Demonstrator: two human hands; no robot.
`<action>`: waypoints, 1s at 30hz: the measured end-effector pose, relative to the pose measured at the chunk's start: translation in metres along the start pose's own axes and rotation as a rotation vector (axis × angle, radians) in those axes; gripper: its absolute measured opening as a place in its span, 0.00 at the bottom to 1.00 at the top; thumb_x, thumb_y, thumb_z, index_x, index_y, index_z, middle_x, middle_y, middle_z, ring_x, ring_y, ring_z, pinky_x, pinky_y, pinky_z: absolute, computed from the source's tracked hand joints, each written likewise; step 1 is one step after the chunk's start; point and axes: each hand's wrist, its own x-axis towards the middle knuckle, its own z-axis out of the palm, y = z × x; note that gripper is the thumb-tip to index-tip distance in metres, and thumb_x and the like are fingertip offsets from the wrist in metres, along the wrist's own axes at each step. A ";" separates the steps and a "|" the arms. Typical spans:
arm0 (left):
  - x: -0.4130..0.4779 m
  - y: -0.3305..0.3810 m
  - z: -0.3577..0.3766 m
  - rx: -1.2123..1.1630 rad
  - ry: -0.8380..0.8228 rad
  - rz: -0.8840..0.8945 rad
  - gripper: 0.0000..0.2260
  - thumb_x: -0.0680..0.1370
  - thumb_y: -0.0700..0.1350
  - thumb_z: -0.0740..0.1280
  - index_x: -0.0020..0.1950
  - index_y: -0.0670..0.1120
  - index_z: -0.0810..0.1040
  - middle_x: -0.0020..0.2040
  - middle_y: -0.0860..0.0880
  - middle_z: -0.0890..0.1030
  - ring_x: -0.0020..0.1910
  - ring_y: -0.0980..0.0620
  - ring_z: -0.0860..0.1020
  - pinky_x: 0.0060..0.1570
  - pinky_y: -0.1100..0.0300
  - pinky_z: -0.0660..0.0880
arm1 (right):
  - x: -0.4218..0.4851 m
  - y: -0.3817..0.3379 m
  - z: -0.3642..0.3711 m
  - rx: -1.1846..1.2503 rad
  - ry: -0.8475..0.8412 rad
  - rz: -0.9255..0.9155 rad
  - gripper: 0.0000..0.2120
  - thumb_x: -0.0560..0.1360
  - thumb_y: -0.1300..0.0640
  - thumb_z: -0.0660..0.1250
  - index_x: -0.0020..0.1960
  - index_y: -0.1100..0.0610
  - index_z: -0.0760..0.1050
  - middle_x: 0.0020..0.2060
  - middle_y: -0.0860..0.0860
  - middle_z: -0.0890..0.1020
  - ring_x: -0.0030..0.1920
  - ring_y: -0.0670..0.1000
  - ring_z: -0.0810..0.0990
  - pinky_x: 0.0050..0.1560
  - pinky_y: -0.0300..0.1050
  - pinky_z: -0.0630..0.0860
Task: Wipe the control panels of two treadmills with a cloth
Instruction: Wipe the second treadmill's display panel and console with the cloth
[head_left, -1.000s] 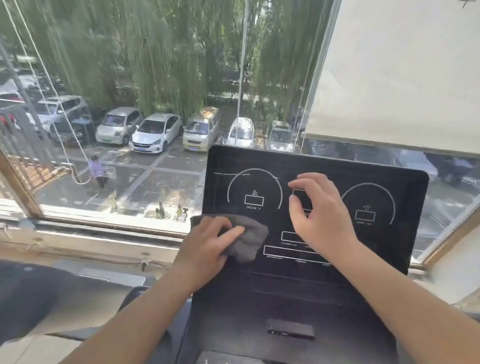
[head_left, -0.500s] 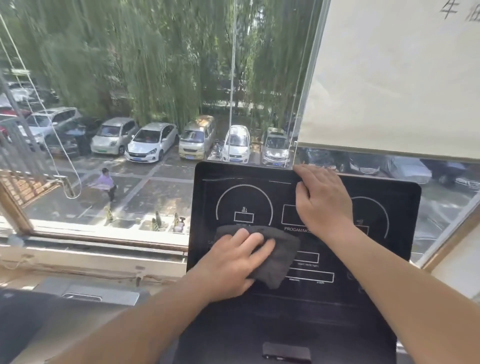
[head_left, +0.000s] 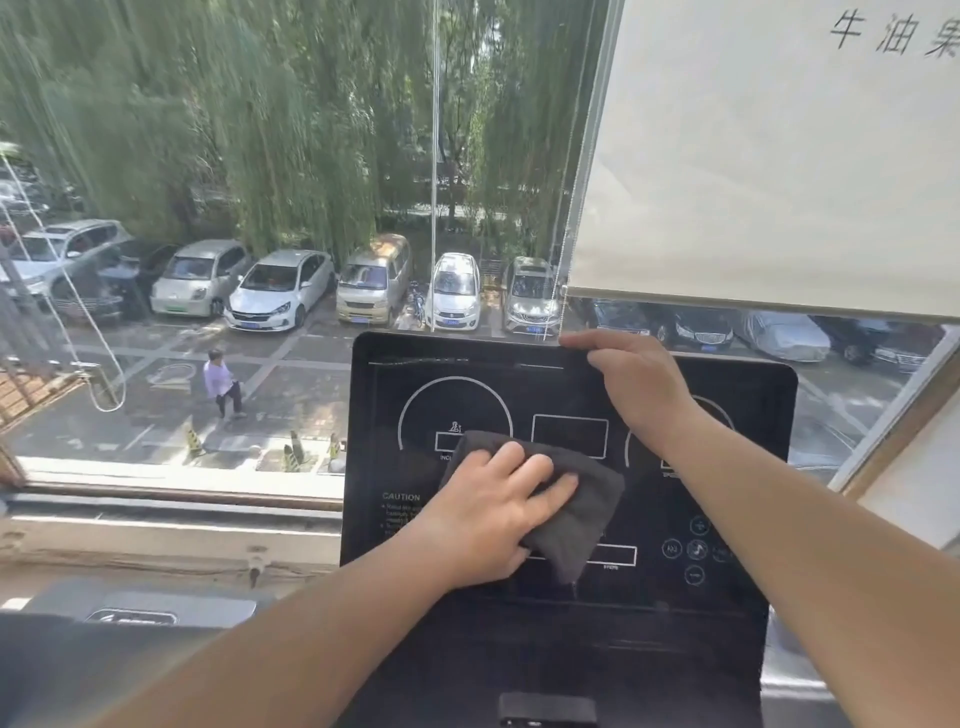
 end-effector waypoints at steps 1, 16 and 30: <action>0.000 -0.008 -0.001 0.012 -0.030 0.100 0.37 0.67 0.56 0.74 0.75 0.50 0.73 0.58 0.50 0.77 0.51 0.45 0.74 0.41 0.52 0.74 | 0.001 0.000 -0.001 0.018 -0.020 0.002 0.19 0.69 0.53 0.60 0.48 0.37 0.86 0.58 0.38 0.85 0.66 0.44 0.78 0.74 0.52 0.70; 0.013 -0.009 -0.004 0.021 -0.018 -0.002 0.37 0.66 0.55 0.72 0.75 0.52 0.72 0.58 0.50 0.76 0.51 0.44 0.73 0.44 0.49 0.72 | 0.002 0.004 -0.002 -0.025 -0.069 -0.066 0.24 0.73 0.44 0.58 0.64 0.40 0.82 0.62 0.35 0.82 0.68 0.42 0.75 0.74 0.49 0.68; 0.018 0.006 0.006 -0.130 0.203 -0.501 0.34 0.68 0.52 0.71 0.76 0.49 0.75 0.56 0.46 0.77 0.50 0.40 0.73 0.41 0.47 0.75 | -0.012 0.021 0.018 -0.438 0.045 -0.311 0.27 0.75 0.53 0.58 0.73 0.47 0.75 0.72 0.45 0.77 0.76 0.48 0.67 0.81 0.47 0.54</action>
